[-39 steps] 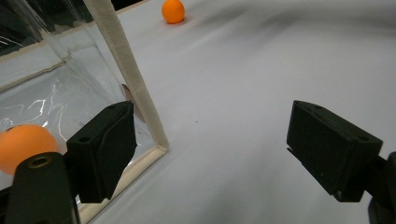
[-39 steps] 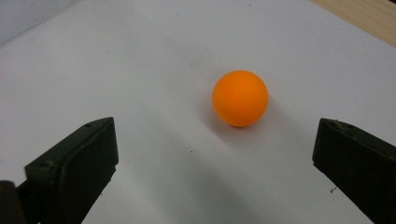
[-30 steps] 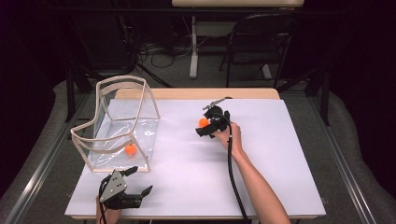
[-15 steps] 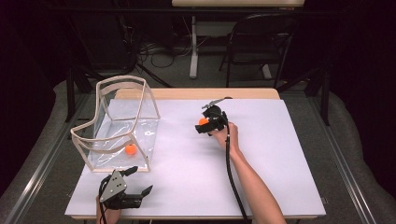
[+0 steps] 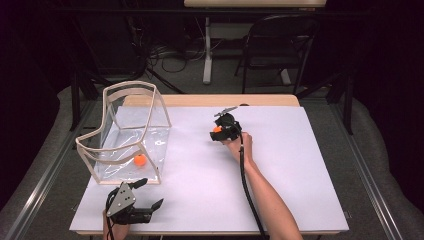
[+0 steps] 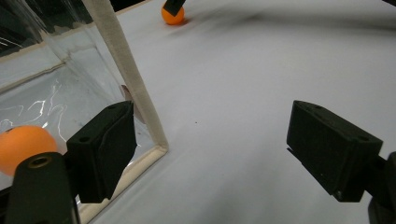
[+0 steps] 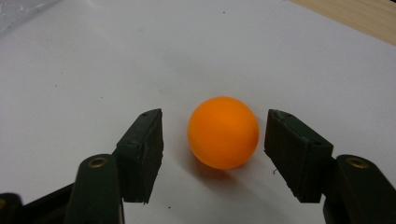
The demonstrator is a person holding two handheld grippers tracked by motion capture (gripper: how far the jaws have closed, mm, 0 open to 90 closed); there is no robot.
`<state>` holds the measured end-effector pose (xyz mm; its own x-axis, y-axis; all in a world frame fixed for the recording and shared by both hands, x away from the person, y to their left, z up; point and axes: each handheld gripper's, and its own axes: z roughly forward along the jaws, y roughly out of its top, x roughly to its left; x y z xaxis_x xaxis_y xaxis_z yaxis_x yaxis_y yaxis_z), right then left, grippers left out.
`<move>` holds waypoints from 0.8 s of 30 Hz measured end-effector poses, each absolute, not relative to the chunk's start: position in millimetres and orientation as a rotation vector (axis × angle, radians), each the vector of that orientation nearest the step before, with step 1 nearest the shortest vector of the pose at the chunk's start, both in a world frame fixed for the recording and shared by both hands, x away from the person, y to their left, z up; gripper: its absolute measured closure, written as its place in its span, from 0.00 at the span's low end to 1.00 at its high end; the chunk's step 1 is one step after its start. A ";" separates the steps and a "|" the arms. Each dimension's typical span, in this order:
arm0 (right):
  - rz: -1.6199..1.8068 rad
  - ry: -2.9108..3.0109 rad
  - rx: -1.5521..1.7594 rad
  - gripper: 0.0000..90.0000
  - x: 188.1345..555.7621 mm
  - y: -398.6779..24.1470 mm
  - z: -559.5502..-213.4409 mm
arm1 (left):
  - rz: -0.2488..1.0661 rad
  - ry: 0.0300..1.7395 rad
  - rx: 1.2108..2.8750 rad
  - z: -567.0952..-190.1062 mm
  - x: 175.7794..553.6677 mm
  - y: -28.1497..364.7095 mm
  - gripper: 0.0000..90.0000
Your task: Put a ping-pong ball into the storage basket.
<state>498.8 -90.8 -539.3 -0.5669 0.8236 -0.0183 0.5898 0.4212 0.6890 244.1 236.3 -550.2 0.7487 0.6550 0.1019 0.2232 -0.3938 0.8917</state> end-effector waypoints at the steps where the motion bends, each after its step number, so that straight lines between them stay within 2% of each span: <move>1: 0.908 2.323 1.213 0.44 499.2 -90.4 -539.9 | 0.551 0.668 1.962 -550.3 244.2 236.3 0.18; 24: 0.856 2.351 1.259 0.56 508.5 -88.2 -547.3 | 0.548 0.668 1.963 -550.7 244.5 236.5 0.18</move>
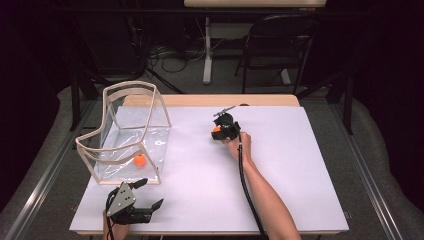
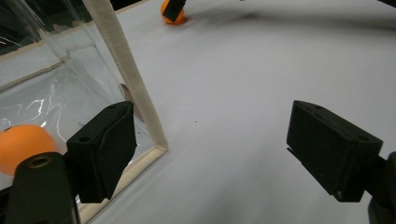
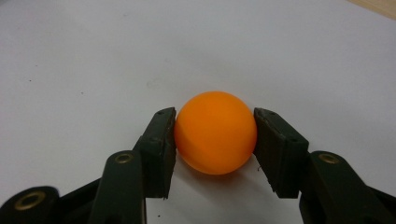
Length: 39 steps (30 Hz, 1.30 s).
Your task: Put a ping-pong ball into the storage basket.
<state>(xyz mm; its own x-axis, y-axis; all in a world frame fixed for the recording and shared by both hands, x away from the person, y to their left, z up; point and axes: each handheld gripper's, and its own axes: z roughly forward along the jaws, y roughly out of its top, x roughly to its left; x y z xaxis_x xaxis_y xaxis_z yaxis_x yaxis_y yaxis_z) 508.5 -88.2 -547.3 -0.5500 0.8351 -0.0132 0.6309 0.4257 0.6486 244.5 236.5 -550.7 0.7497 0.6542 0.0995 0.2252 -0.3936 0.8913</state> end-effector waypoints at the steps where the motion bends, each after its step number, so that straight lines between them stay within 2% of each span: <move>1: 0.865 2.350 1.259 0.56 508.4 -87.9 -547.2 | 0.549 0.668 1.962 -550.6 244.5 236.5 0.18; 39: 0.913 2.411 1.111 0.56 479.4 -75.8 -510.1 | 0.556 0.667 1.962 -549.7 243.8 236.1 0.18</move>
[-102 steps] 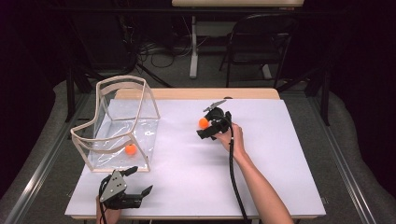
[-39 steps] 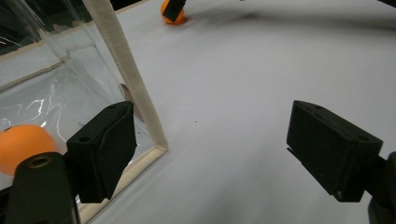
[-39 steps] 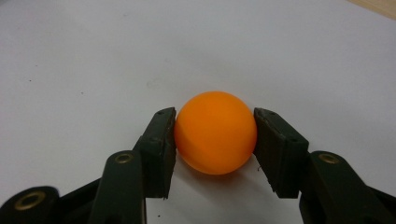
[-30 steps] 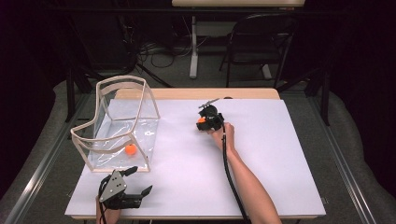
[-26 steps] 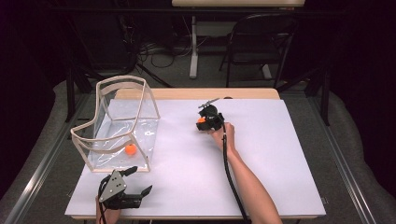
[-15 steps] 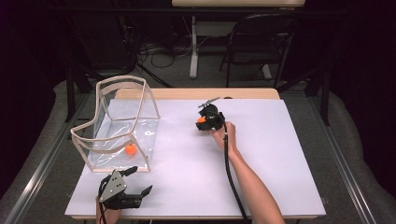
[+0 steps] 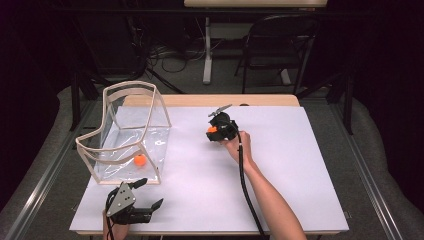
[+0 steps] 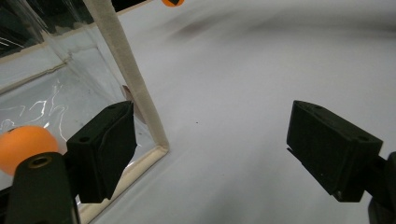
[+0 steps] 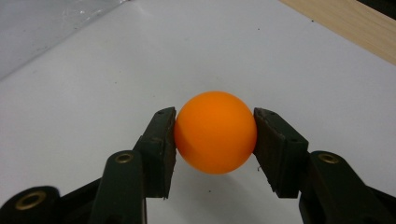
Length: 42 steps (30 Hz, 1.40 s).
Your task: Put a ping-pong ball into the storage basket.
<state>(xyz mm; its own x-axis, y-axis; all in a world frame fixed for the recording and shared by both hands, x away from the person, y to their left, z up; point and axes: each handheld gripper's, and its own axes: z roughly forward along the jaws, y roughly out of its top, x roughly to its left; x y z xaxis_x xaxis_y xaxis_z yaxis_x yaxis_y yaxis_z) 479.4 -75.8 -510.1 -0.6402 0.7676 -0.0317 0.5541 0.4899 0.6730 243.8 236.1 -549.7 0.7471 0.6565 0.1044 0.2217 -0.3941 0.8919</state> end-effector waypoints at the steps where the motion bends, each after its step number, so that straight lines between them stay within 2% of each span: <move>1: 0.912 2.415 1.108 0.56 478.5 -74.9 -509.4 | 0.555 0.669 1.961 -549.7 243.8 236.1 0.18; 42: 0.943 2.514 0.877 0.56 441.4 -33.7 -486.6 | 0.555 0.669 1.960 -549.6 243.9 236.1 0.18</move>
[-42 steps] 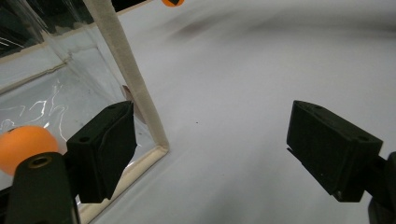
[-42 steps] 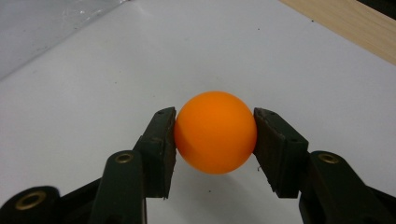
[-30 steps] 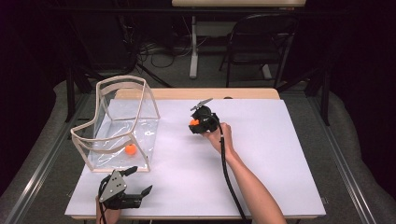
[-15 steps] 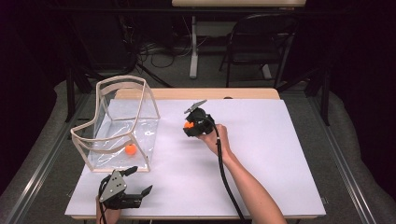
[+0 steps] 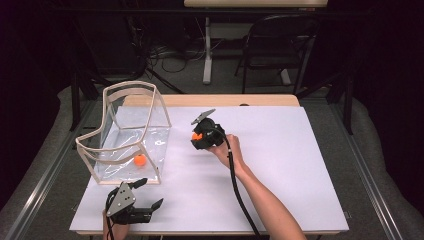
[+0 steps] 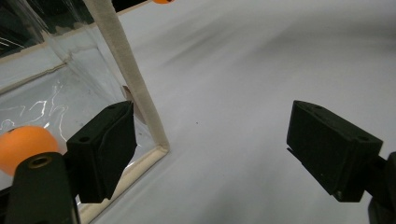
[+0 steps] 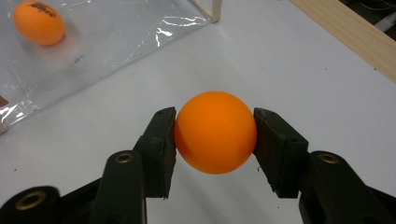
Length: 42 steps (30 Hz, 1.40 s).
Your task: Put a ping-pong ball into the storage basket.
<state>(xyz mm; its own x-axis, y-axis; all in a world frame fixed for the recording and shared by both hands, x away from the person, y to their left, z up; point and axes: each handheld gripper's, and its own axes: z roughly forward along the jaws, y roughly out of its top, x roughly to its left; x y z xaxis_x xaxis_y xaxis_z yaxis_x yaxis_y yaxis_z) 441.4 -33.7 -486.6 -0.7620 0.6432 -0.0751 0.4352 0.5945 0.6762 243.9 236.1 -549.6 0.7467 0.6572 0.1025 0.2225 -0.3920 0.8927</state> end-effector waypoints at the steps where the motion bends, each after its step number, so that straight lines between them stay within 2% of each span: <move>1: 0.944 2.514 0.875 0.56 440.5 -32.8 -486.4 | 0.555 0.670 1.959 -549.6 243.9 236.1 0.18; 42: 0.970 2.554 0.751 0.56 418.7 -14.6 -464.9 | 0.556 0.666 1.963 -549.3 243.6 235.4 0.18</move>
